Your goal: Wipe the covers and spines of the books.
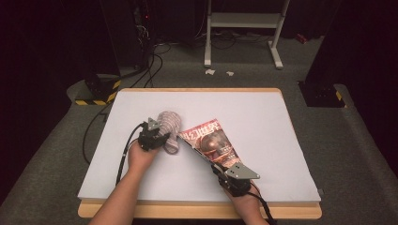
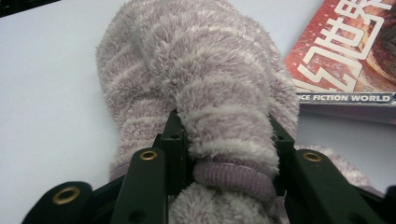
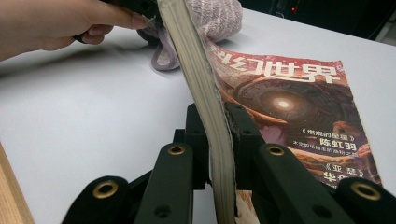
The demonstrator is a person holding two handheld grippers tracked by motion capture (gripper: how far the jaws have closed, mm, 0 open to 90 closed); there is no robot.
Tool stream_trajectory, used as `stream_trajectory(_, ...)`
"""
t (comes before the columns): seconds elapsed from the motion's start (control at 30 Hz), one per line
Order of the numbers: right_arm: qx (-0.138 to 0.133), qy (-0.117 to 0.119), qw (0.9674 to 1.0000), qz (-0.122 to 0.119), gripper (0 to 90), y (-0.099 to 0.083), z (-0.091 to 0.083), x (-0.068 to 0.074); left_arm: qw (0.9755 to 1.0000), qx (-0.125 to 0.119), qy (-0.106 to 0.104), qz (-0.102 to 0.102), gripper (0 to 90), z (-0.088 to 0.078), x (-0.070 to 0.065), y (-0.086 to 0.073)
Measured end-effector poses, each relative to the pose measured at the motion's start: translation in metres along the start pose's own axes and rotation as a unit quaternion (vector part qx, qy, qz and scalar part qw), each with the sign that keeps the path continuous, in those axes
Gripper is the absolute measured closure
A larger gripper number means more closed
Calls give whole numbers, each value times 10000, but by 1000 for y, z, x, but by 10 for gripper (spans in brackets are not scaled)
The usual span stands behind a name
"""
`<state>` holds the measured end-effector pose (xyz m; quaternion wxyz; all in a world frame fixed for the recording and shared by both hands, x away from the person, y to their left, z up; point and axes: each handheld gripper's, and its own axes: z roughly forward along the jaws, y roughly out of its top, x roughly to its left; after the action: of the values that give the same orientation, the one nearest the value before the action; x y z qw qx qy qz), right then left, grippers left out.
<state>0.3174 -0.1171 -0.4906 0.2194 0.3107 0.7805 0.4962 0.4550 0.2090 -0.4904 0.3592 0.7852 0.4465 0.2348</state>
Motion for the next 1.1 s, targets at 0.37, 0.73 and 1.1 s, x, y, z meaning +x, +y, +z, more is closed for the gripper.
stream_trajectory(0.37,1,-18,10000,-15,812,0,0,1,9968,-321,-707,191,632,-26,-38,4)
stream_trajectory(0.73,36,-25,10000,-41,814,-1,1,2,9815,-882,-1473,846,630,-75,-111,5)
stream_trajectory(1.1,53,-5,10000,-55,814,-3,3,3,9641,-1084,-2115,1183,627,-106,-155,10)
